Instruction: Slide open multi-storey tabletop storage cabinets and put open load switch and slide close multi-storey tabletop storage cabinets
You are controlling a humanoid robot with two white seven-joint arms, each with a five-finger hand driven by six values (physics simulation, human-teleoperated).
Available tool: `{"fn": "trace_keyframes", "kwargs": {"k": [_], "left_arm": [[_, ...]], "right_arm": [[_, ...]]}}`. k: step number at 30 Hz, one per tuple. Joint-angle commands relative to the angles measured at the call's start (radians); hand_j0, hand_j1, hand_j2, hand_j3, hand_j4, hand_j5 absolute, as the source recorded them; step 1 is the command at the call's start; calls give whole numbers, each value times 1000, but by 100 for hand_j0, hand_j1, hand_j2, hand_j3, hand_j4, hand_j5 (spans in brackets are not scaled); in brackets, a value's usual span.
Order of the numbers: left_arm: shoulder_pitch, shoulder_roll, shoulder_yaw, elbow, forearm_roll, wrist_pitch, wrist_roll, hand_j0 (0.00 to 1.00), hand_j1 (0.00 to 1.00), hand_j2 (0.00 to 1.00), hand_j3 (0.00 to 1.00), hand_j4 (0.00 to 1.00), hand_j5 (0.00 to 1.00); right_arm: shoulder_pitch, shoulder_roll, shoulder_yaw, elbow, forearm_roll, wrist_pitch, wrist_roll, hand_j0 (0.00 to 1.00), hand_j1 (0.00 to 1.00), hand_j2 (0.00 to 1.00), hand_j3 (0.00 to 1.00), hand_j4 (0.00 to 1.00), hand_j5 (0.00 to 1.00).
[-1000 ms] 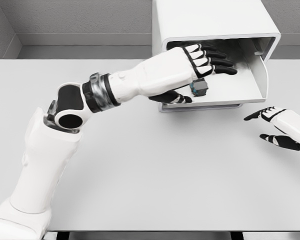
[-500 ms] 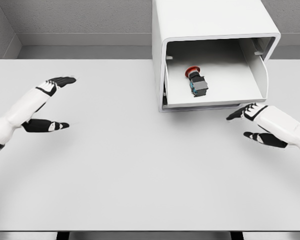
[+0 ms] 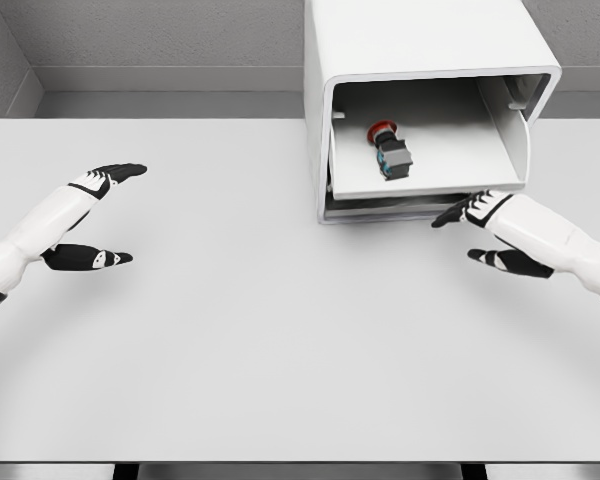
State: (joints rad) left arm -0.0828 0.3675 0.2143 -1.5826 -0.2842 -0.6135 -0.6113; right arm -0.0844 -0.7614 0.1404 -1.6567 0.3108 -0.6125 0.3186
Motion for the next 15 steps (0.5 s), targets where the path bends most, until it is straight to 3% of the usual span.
{"fn": "trace_keyframes", "kwargs": {"k": [1,8,15], "left_arm": [[-2,1,0,-1,7,3,0,100,100,100,100,100,100],[-3,1,2,-1,3,3,0,100,100,100,100,100,100],[-3,1,2,1,2,3,0,100,100,100,100,100,100]], "right_arm": [[0,-1,14,11,-6,2,1,73,73,73,73,73,73],[-32,1,39,55,-6,2,19,73,73,73,73,73,73],[-136,39,122,156,-4,2,24,74,74,74,74,74,74]]}}
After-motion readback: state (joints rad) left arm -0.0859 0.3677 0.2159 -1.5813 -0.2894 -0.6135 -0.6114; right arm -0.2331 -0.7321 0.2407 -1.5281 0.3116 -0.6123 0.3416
